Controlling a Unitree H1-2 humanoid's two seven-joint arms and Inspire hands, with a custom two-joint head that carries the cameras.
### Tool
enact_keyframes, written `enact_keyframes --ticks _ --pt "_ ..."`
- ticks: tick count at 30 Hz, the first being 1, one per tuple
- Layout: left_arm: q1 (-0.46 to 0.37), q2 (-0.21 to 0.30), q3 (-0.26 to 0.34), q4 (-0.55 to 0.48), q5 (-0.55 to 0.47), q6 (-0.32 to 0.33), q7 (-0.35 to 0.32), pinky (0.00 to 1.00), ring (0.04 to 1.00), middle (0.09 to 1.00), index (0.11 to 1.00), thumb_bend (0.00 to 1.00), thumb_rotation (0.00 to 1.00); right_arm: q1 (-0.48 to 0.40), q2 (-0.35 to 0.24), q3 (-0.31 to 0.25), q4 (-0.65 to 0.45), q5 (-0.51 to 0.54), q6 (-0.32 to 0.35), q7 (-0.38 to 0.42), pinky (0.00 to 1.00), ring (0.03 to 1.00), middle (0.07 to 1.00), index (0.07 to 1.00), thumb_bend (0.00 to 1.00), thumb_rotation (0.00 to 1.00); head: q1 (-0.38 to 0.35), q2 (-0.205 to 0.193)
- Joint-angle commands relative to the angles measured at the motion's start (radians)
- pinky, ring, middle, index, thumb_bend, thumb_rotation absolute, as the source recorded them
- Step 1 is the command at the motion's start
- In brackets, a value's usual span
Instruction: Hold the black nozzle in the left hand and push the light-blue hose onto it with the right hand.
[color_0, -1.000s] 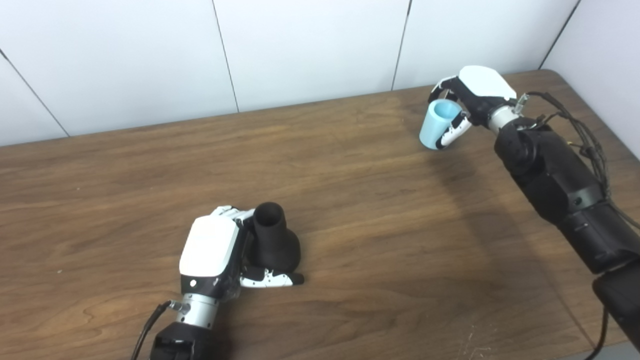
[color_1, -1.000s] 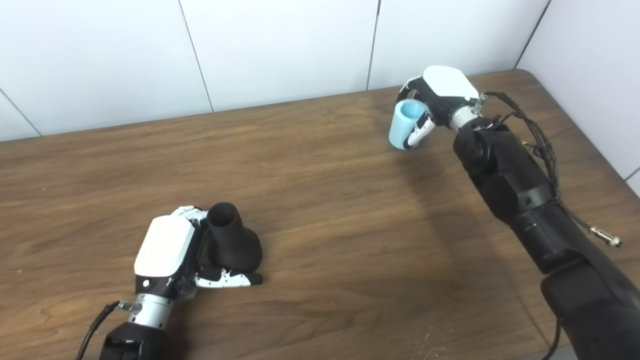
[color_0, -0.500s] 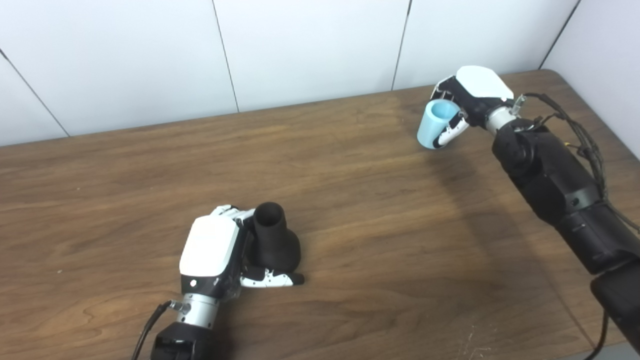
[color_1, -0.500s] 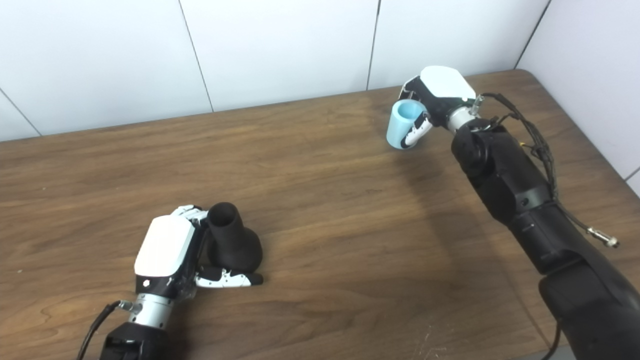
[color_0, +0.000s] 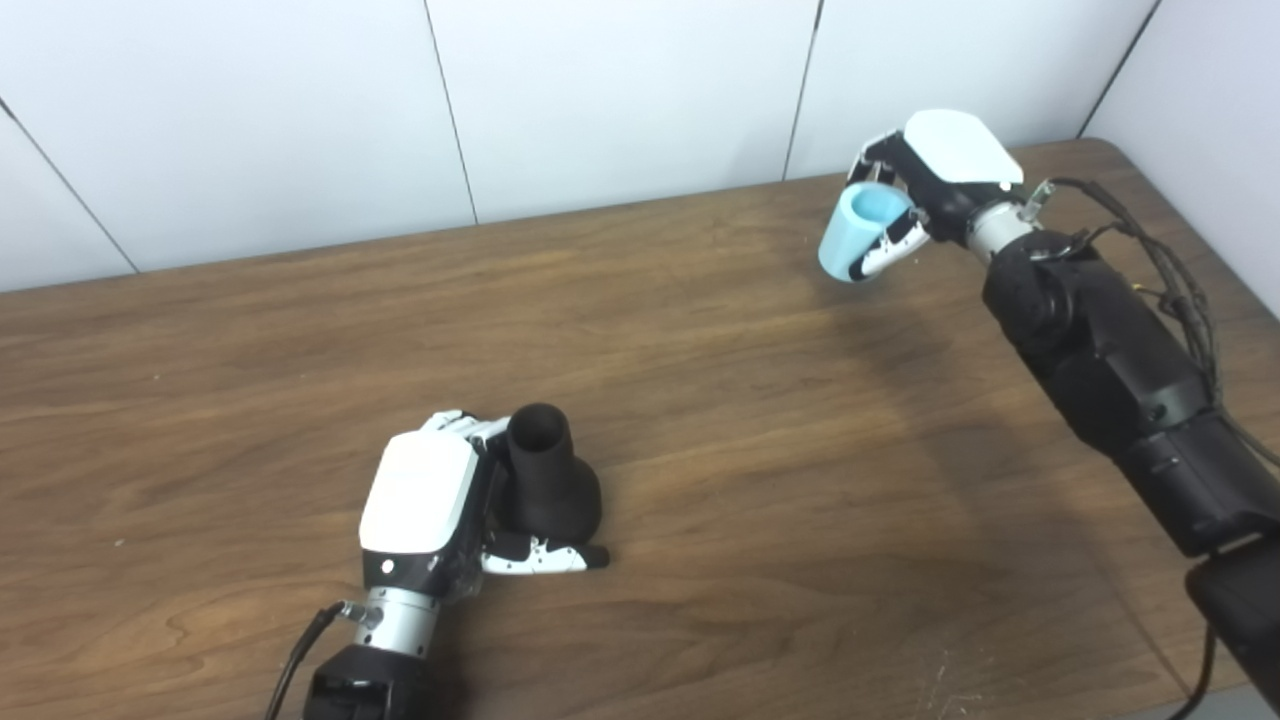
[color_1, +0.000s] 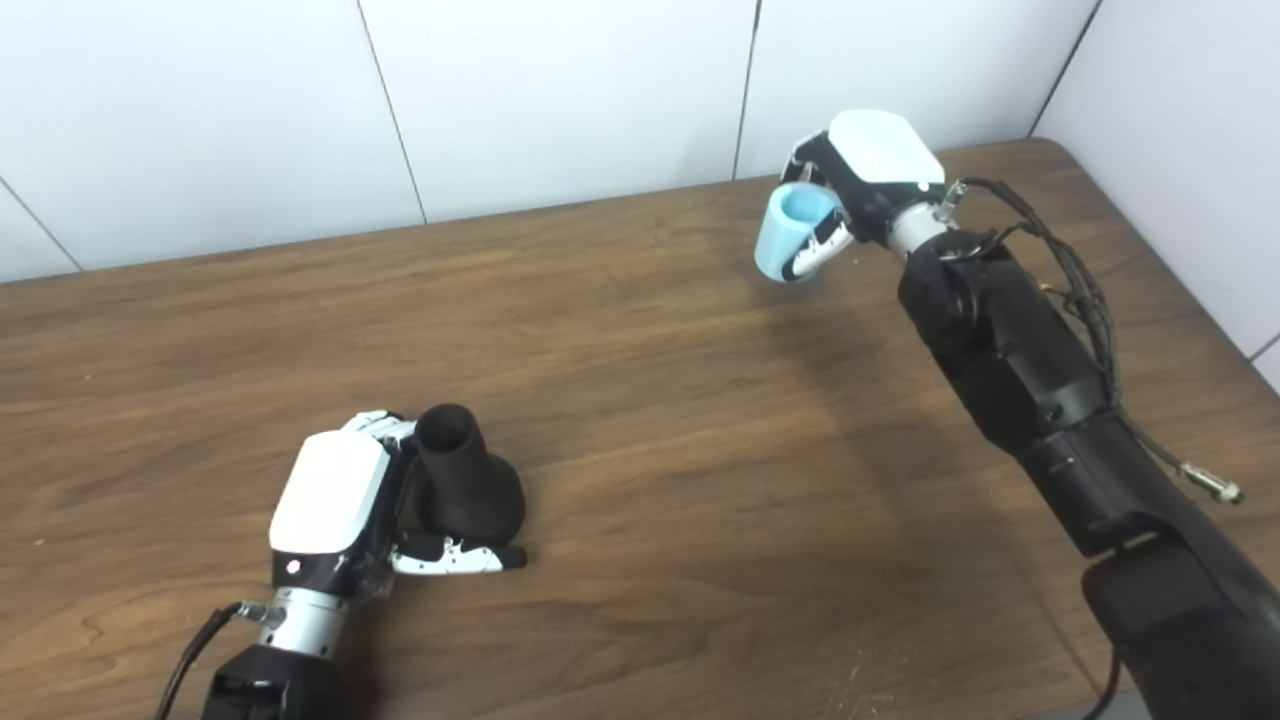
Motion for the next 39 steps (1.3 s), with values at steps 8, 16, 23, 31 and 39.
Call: enact_keyframes --ticks 8,16,23,31,39 --pt "0.012 -0.007 -0.022 -0.004 0.044 0.026 -0.029 0.77 0.607 0.478 0.491 0.53 0.0 0.022 -0.016 -0.038 -0.278 -0.001 0.037 0.085 0.1 0.165 0.301 0.483 0.52 0.13 0.06 -0.009" --pt "0.012 -0.025 -0.039 -0.011 0.055 0.053 -0.039 0.77 0.61 0.468 0.495 0.53 0.0 0.05 0.022 -0.041 -0.526 0.026 0.09 0.234 0.25 0.31 0.442 0.523 0.53 0.0 0.125 -0.011" --pt "0.01 -0.041 -0.057 -0.001 0.07 0.069 -0.031 0.77 0.614 0.468 0.496 0.53 0.0 0.034 0.099 -0.024 -0.678 0.062 0.119 0.329 0.25 0.303 0.449 0.517 0.53 0.0 0.166 -0.011" --pt "0.01 -0.054 -0.076 0.005 0.083 0.085 -0.028 0.77 0.612 0.466 0.497 0.53 0.0 0.024 0.156 -0.011 -0.764 0.085 0.118 0.409 0.25 0.309 0.465 0.506 0.53 0.0 0.207 -0.011" --pt "0.008 -0.059 -0.085 0.01 0.087 0.092 -0.022 0.77 0.61 0.463 0.499 0.53 0.0 0.016 0.208 0.015 -0.802 0.072 0.143 0.478 0.29 0.345 0.458 0.513 0.53 0.0 0.21 -0.01"
